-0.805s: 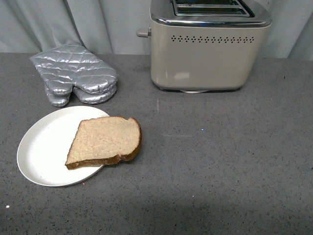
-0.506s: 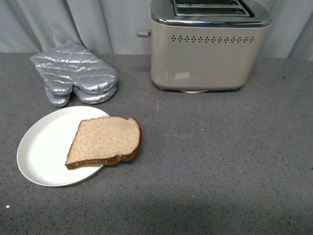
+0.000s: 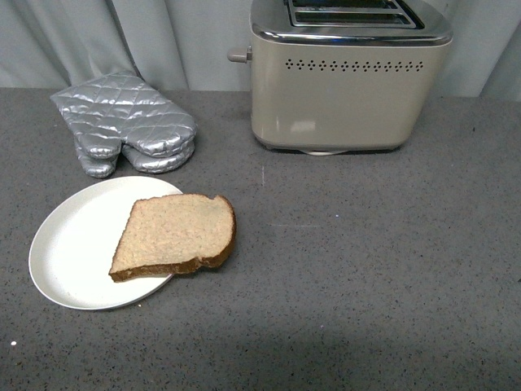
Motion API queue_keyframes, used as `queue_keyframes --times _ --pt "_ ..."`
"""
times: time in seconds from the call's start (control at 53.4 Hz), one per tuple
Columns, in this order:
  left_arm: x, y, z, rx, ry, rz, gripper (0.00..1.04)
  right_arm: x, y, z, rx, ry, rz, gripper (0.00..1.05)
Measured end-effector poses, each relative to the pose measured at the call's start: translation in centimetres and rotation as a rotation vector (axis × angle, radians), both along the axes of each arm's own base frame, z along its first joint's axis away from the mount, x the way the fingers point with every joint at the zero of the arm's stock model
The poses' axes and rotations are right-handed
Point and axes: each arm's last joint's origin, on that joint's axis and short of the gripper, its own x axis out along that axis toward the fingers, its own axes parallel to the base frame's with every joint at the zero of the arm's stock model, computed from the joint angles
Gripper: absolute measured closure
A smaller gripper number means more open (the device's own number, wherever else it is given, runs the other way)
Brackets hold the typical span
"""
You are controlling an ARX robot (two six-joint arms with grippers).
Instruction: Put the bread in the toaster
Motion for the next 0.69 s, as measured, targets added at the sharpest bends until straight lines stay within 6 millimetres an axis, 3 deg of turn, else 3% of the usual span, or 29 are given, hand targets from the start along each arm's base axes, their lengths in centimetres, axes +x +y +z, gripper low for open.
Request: queue_keyframes --times 0.112,0.318,0.412,0.693 --pt "1.4 0.1 -1.0 -0.134 0.14 0.088 0.07 0.0 0.0 0.0 0.0 -0.001 0.0 0.1" --pt "6.0 0.7 -1.1 -0.231 0.232 0.027 0.07 0.0 0.0 0.0 0.0 -0.001 0.0 0.1" --pt "9.6 1.2 -2.7 -0.243 0.375 -0.011 0.07 0.0 0.0 0.0 0.0 -0.001 0.0 0.1" --pt "16.1 1.9 -7.3 -0.19 0.666 -0.066 0.07 0.0 0.0 0.0 0.0 -0.001 0.0 0.1"
